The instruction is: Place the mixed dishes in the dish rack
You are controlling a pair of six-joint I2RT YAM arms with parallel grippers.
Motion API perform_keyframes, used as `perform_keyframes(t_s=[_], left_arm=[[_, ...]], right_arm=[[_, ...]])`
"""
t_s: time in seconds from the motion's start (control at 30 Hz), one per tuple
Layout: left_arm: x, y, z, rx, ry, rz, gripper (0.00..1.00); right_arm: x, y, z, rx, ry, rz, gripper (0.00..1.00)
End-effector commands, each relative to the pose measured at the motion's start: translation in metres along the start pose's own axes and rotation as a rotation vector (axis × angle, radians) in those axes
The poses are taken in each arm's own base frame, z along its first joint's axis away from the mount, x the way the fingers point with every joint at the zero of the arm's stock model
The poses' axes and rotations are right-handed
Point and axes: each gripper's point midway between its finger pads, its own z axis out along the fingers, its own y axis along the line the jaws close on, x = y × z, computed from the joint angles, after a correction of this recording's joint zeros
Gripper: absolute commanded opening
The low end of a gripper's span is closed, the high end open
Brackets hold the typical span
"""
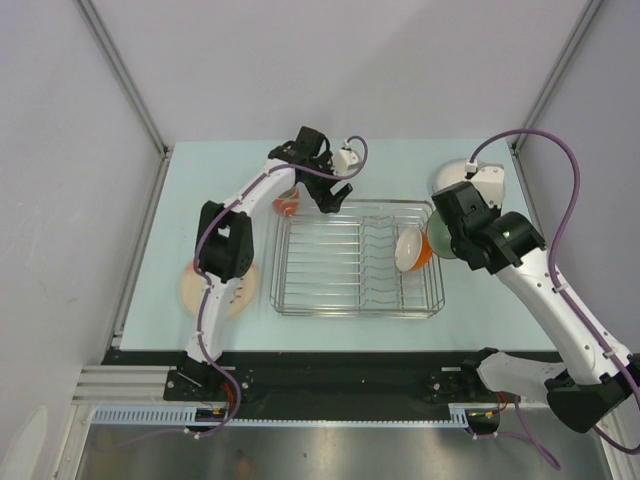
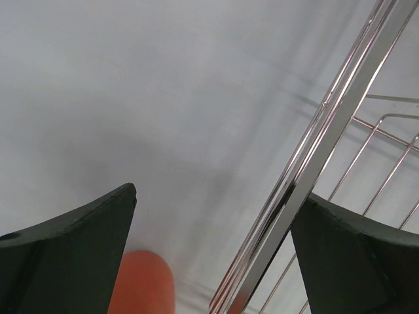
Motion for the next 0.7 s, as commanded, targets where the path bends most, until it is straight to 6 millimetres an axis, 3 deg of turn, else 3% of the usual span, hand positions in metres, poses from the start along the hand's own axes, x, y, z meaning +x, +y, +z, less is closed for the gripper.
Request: perform_keyframes(t_s=[0.0,0.1,0.27,0.4,0.67], left_arm=[[-0.017,0.054,-0.019,-0.154,-0.063,-0.022,1.0],[-0.011,0.071,-0.021,-0.188,-0.071,-0.045,1.0],[-0.003,0.08,-0.023,-0.206,-0.067,-0.077,1.0],[0.005,0.076,-0.021,-0.201,-0.055,-0.085,1.0],[0.007,0.063,-0.025,-0.173,-0.074,-0.119,1.0]], right_arm=[[-0.023,-0.005,0.003,0.024,-0.059,0.063,0.0],[-0.017,-0.013,0.015,0.111,0.007,0.023,0.0],[0.002,0.016,0.026,0.124,0.074,-0.127,0.0],[0.009,0.042,0.017,0.109,0.043,-0.24,0.0],[0.024,0.059,0.016,0.12,0.043,-0.344,0.0]])
